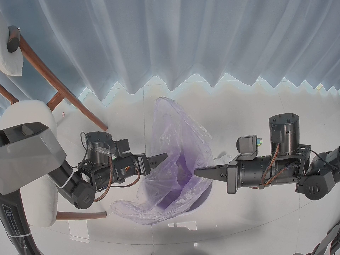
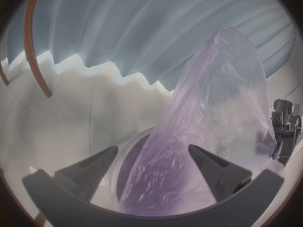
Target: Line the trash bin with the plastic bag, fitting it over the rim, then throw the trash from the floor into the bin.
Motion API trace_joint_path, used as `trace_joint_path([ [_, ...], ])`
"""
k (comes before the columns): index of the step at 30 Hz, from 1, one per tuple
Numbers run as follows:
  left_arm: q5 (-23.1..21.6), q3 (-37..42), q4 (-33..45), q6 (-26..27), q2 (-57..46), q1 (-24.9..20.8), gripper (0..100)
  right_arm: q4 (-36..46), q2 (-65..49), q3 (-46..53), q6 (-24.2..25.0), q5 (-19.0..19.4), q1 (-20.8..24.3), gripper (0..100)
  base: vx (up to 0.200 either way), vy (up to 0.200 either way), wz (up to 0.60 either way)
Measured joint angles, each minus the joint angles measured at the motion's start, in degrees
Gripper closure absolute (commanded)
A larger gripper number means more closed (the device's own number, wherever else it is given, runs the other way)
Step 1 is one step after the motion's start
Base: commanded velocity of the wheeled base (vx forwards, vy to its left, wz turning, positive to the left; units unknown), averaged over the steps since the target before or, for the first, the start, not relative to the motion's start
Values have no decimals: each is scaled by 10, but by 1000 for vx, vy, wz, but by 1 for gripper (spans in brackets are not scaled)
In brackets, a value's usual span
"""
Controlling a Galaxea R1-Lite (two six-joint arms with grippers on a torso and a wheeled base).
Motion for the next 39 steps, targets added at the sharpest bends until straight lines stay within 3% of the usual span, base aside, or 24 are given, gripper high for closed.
trace_joint_path([
  [12, 2, 28, -4, -30, -10, -2, 100, -1, 0, -2, 3, 0, -6, 100, 0, 0, 0],
  [19, 3, 59, -6, -33, -48, 4, 100, -1, 4, -6, 4, 11, -44, 100, 0, 0, 0],
  [25, 3, 89, 71, -62, -113, 0, 100, 0, 18, -15, 3, 32, -94, 100, 0, 0, 0],
  [31, 4, 111, 183, -85, -164, -33, 100, 0, 51, -24, 0, 43, -132, 100, 0, 0, 0],
  [39, 16, 153, 192, -89, -169, -55, 100, -40, 122, -23, -15, 45, -146, 100, 0, 0, 0],
])
